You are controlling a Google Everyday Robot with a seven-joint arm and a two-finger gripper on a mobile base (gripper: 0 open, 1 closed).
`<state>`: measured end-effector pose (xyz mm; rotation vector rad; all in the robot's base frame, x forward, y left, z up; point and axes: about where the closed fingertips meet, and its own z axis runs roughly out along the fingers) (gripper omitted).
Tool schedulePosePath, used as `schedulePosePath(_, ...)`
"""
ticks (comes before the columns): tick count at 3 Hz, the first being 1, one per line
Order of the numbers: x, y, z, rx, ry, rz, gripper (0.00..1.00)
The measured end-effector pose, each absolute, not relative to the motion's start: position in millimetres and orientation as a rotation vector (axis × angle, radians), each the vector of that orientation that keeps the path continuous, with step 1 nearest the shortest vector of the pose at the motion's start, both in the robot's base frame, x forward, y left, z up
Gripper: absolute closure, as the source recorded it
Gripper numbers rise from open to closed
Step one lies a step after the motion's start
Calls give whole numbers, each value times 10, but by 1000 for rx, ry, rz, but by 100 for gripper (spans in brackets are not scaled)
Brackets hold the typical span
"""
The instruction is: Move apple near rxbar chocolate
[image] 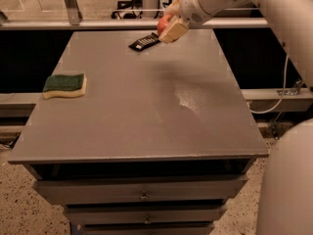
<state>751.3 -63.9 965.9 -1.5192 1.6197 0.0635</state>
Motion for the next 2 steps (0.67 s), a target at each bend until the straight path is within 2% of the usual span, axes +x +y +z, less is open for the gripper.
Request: schedulePosePath(2, 8132, -628, 9295, -1396, 1735, 5, 100)
